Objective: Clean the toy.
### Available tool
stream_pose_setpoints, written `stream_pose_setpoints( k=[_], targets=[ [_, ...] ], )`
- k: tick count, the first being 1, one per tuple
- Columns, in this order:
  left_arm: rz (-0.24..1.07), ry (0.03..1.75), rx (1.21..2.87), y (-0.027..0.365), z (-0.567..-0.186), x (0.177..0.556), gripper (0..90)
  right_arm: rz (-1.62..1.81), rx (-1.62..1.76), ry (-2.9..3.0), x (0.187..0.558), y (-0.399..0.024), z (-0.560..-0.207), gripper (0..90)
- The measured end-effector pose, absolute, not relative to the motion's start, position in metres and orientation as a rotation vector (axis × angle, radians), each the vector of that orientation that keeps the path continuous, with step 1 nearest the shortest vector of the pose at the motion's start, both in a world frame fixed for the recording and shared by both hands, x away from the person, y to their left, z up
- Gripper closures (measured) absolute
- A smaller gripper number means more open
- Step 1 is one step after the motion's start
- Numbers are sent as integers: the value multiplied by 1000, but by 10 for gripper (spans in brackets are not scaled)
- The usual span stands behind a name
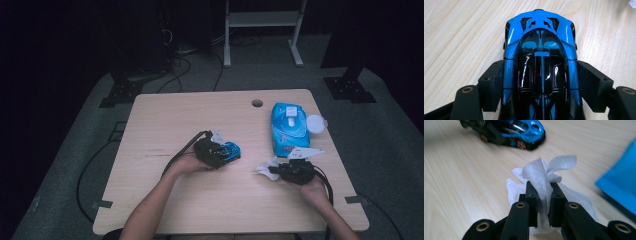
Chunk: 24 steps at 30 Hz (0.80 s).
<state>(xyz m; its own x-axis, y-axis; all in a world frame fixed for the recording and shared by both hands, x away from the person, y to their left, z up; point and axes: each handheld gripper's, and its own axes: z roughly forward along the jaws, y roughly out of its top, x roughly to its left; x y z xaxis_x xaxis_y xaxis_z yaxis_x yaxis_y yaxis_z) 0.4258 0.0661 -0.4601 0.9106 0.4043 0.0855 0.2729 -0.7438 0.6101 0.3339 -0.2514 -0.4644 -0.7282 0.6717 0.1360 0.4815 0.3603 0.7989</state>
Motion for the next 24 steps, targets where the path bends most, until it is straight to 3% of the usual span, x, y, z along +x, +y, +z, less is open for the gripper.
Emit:
stream_pose_setpoints(
  k=[11,15,16,19,20,24],
  targets=[
    [250,507,2423,66,-463,430,277,1283,1140,2347,316,-302,-469,795],
    [247,509,2416,67,-463,431,274,1257,1163,2333,319,-310,-475,720],
    [244,508,2413,68,-464,431,271,1286,1187,2315,320,-316,-478,578],
    [237,518,2398,69,-464,431,230,1324,1187,2310,319,-320,-477,522],
    [234,521,2394,70,-464,432,195,1347,1172,2308,318,-321,-473,450],
    [222,533,2381,75,-462,432,160,1364,1156,2279,316,-324,-469,392]
  ],
)
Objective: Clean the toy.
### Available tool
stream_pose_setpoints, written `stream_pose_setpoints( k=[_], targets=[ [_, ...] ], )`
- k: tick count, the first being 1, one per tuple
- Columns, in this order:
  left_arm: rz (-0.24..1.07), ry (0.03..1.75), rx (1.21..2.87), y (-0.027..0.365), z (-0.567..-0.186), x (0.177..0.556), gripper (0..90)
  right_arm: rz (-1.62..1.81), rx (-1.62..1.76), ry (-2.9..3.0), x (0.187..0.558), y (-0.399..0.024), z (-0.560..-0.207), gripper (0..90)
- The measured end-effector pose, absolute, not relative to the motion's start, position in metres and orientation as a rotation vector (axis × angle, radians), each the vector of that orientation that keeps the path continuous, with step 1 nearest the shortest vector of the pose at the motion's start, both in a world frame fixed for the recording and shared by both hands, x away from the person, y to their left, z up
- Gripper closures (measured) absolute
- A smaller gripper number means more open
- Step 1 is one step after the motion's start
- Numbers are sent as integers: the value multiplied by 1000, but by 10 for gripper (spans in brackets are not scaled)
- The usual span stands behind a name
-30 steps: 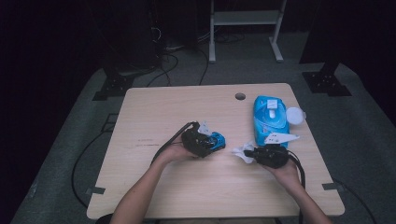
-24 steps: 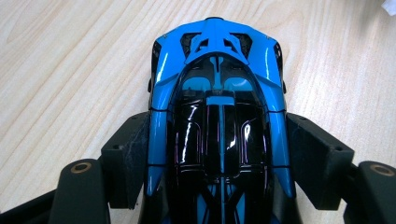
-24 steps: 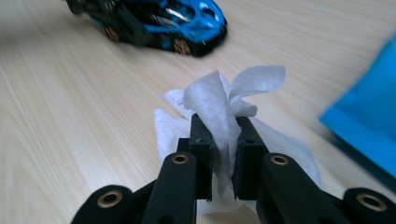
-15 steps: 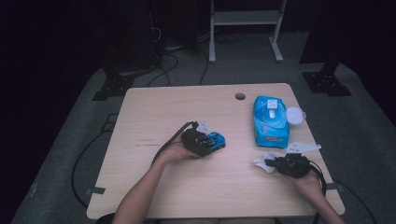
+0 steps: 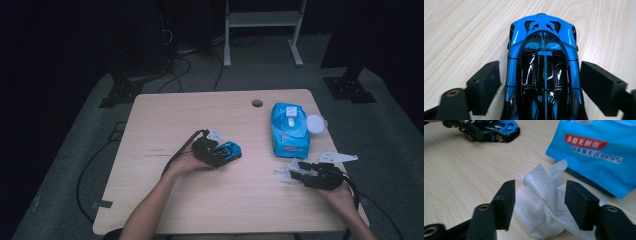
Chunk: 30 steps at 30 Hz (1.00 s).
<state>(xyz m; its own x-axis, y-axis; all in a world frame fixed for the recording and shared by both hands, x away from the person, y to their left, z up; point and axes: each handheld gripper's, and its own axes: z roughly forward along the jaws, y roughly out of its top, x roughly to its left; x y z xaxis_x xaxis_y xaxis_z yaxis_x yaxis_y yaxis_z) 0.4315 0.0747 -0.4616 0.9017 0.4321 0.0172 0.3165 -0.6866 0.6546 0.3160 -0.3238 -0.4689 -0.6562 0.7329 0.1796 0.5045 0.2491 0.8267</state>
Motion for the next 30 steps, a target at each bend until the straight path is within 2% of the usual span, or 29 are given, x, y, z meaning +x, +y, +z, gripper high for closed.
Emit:
stream_pose_setpoints(
  k=[14,30],
  targets=[
    [256,521,2305,98,-446,415,113,1448,1149,2220,310,-331,-461,358],
    [254,580,2247,124,-443,395,108,1485,1158,2184,304,-338,-460,345]
  ],
)
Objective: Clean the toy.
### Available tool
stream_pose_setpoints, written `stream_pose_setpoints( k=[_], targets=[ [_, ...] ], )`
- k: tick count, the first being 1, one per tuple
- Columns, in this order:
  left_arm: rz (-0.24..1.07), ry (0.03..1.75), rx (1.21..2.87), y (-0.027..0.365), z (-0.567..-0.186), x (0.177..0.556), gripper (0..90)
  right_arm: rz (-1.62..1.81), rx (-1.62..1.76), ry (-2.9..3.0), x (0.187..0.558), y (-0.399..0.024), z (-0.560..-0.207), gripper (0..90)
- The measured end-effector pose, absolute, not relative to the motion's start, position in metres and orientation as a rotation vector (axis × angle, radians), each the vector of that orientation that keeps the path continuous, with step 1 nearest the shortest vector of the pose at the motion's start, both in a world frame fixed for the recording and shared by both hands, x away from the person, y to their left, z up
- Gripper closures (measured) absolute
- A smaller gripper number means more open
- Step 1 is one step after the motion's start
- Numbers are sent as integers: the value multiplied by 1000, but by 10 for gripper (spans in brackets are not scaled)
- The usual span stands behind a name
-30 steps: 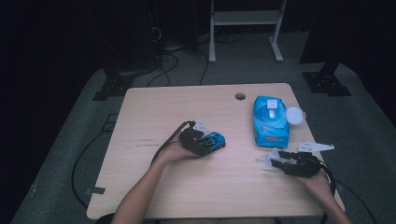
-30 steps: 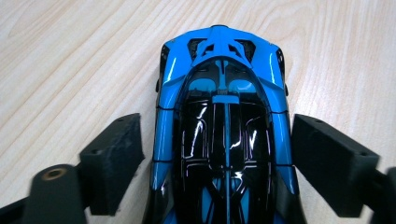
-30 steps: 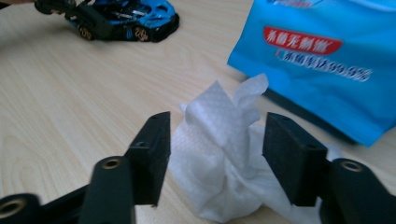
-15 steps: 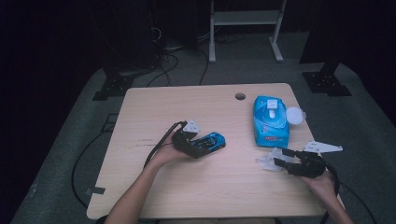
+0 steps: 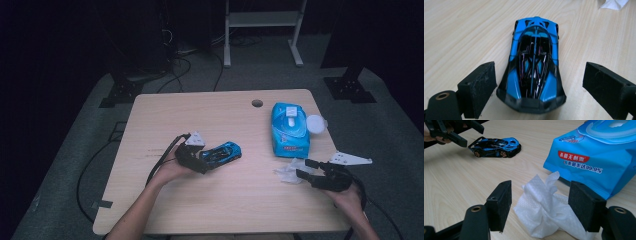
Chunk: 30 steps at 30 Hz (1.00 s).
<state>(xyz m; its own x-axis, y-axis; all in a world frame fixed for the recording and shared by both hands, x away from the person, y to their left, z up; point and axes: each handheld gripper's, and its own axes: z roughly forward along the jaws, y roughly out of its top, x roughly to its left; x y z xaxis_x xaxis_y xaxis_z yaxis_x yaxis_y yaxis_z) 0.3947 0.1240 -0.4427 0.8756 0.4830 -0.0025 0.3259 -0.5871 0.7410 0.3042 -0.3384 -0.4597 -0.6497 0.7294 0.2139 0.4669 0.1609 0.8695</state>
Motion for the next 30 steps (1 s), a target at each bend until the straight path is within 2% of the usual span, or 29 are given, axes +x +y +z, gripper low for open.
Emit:
stream_pose_setpoints(
  k=[30],
  targets=[
    [276,626,2218,164,-448,362,99,1490,1168,2168,301,-340,-460,326]
  ],
)
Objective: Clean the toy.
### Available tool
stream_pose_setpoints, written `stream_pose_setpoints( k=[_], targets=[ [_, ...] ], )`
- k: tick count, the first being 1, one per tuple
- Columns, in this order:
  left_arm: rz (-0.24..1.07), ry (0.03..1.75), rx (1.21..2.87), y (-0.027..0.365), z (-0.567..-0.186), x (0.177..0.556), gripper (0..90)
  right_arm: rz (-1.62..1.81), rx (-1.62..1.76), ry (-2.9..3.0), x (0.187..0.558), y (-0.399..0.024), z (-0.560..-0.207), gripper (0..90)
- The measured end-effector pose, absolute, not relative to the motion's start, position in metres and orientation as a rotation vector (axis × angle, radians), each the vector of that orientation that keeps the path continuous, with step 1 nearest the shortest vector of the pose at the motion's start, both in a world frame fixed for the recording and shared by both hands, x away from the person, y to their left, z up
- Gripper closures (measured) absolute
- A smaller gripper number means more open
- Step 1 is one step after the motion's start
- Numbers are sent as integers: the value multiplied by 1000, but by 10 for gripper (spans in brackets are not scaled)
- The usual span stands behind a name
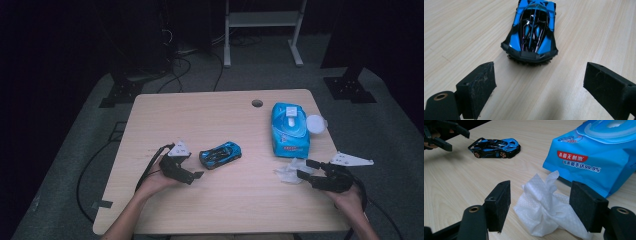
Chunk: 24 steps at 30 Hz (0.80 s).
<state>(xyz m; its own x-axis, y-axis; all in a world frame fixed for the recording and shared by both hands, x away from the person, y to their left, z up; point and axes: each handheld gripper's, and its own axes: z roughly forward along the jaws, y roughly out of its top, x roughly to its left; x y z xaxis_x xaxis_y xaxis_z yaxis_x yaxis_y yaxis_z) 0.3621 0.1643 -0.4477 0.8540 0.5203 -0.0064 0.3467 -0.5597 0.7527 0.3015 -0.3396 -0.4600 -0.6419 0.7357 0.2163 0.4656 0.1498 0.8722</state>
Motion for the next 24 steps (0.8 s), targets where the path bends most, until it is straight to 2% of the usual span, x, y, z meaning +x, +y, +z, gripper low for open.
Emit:
stream_pose_setpoints(
  k=[24],
  targets=[
    [279,700,2193,197,-468,340,98,1498,1153,2163,299,-338,-461,322]
  ],
)
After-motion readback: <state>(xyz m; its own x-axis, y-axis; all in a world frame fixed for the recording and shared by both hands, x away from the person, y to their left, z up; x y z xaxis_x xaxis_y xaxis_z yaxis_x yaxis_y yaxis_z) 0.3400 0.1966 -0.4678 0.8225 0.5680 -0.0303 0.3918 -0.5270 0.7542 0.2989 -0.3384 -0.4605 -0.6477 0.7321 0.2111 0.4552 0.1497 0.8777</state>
